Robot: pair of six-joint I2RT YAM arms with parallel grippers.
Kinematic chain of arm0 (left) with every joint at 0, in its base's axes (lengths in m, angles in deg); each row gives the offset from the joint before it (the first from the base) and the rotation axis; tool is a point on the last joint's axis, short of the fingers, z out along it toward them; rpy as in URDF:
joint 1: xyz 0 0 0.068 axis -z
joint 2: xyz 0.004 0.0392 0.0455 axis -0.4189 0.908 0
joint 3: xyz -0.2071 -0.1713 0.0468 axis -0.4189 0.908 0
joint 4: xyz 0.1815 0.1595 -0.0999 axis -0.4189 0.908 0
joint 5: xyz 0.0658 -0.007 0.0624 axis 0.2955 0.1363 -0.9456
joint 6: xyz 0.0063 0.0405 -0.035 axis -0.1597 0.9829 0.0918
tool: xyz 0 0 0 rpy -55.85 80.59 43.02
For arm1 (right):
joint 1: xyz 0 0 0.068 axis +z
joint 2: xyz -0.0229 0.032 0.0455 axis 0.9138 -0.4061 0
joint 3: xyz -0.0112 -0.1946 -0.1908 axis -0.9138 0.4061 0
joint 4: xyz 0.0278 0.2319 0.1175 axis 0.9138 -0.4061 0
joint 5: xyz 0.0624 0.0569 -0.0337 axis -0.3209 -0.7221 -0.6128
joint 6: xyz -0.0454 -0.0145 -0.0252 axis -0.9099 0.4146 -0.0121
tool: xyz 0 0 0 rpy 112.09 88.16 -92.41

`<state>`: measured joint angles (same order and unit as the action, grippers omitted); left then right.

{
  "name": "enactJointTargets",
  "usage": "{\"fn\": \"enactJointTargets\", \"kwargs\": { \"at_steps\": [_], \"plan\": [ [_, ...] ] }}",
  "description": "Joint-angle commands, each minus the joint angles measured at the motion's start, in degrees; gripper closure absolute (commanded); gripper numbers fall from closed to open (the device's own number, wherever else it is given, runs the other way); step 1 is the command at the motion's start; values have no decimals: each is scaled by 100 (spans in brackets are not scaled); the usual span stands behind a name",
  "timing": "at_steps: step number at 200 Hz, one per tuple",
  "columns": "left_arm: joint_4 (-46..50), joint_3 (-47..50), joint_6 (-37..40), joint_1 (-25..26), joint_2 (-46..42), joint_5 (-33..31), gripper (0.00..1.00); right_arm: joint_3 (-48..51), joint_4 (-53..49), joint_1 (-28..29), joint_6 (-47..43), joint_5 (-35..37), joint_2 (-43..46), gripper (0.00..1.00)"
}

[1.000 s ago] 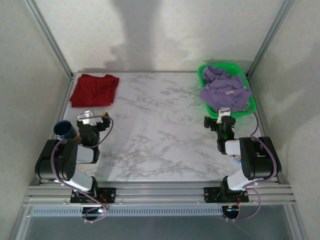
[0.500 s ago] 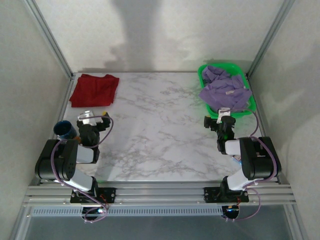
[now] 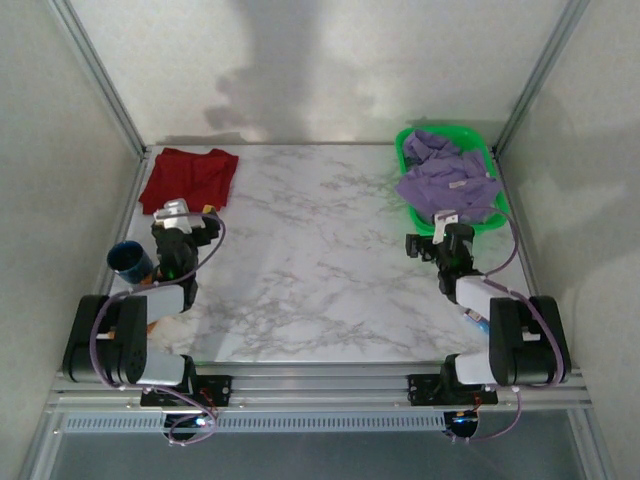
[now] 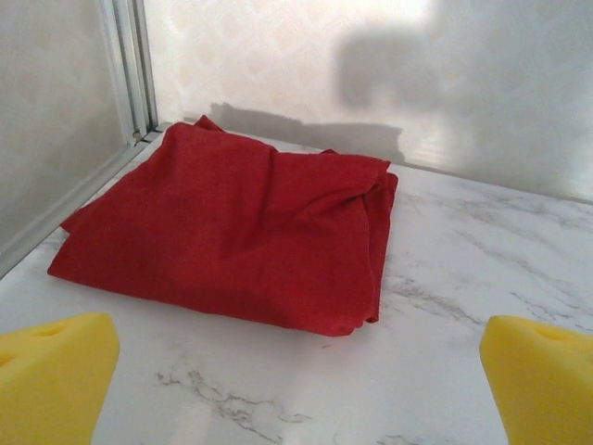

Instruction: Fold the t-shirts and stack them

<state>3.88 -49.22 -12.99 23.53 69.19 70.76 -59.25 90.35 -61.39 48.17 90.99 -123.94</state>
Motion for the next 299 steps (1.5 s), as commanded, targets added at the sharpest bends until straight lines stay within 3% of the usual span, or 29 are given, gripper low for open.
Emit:
{"fn": "enactJointTargets", "kwargs": {
  "at_steps": [1, 36, 61, 84, 106, 118, 129, 177, 194, 210, 227, 258, 299],
  "plan": [
    [1088, -297, 21, 85, -228, 21, 1, -148, -526, -12, -177, -66, 526, 1],
    [2156, -725, 4, 229, -758, 144, 0, -156, -1672, 121, 42, 237, 1357, 1],
    [2875, -1174, -318, 586, -1239, 540, 0, -948, -3716, 265, 811, 728, 1920, 1],
    [3069, -1608, -630, 1427, -1387, 341, 0, -2395, -5837, 237, 1527, 915, 1532, 1],
    [2983, -2004, -880, 2359, -1100, 54, 0, -3746, -7002, 77, 1541, 434, 758, 1],
    [2918, -2218, -1009, 2774, -816, -137, 0, -4394, -7212, -88, 1590, 71, 384, 4],
    [2946, -2442, -1152, 3085, -484, -355, 0, -4894, -7293, -260, 1553, -180, 52, 12],
    [3025, -3322, -1636, 4086, 726, -514, 0, -6706, -7776, -950, 1512, -470, -1712, 25],
    [3095, -3603, -1794, 4355, 1092, -532, 0, -7106, -7746, -1044, 1517, -577, -2220, 37],
    [3189, -3822, -2066, 4475, 1348, -459, 0, -7513, -7806, -1040, 1377, -509, -2666, 44],
    [3200, -3928, -2299, 4542, 1507, -377, 0, -7940, -7957, -1038, 1130, 89, -3098, 47],
    [3226, -4010, -2498, 4587, 1635, -296, 0, -8667, -8397, -1053, 786, 965, -3790, 47],
    [3444, -3957, -2586, 4615, 1622, -308, 0, -9121, -8426, -1124, 719, 815, -4387, 47]
  ]
}}
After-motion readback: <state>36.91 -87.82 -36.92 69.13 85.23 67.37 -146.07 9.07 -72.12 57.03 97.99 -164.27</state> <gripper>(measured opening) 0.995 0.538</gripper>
